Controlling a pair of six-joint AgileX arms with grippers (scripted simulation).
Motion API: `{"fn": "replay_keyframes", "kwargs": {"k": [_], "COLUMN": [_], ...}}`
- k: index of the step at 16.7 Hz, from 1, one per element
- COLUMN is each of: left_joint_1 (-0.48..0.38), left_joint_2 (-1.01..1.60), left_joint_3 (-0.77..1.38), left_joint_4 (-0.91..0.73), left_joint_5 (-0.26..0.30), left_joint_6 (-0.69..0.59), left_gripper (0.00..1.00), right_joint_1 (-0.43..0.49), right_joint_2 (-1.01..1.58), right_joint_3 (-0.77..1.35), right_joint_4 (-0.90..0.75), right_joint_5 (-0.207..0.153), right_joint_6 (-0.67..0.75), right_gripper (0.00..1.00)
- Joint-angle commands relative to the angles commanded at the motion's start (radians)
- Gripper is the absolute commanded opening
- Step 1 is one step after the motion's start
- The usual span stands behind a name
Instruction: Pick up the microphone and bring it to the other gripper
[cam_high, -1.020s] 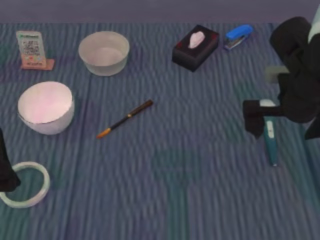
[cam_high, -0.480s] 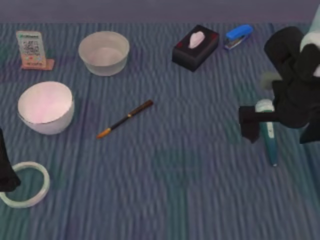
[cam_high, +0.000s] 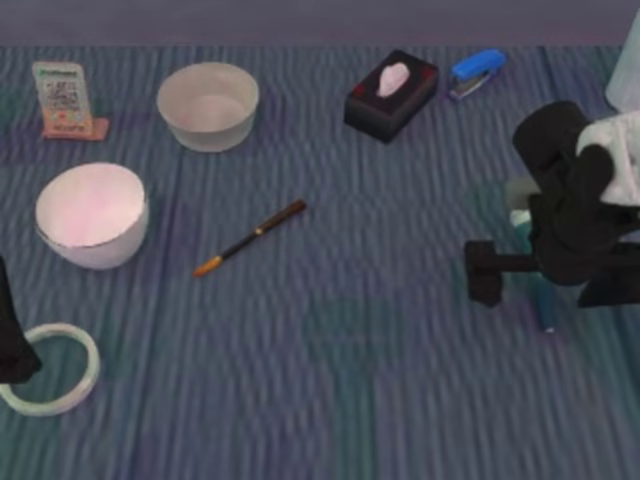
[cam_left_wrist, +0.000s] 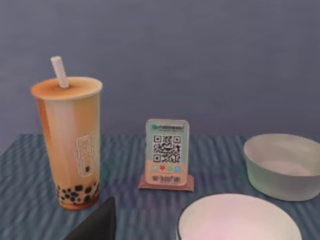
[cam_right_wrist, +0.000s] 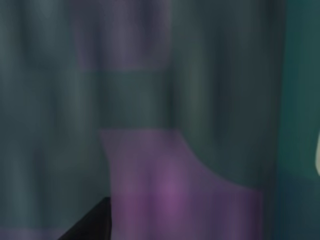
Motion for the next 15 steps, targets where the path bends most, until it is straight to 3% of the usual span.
{"fn": "replay_keyframes", "kwargs": {"k": [3, 15], "left_joint_1": [0.0, 0.0], "left_joint_2": [0.0, 0.0], "left_joint_3": [0.0, 0.0], "left_joint_4": [0.0, 0.0], "left_joint_5": [0.0, 0.0], "left_joint_6": [0.0, 0.0], "left_gripper": [1.0, 1.0], "right_joint_1": [0.0, 0.0], "right_joint_2": [0.0, 0.0], "right_joint_3": [0.0, 0.0], "right_joint_4": [0.0, 0.0], "right_joint_5": [0.0, 0.0], "right_joint_6": [0.0, 0.0], "right_gripper": [1.0, 0.1]}}
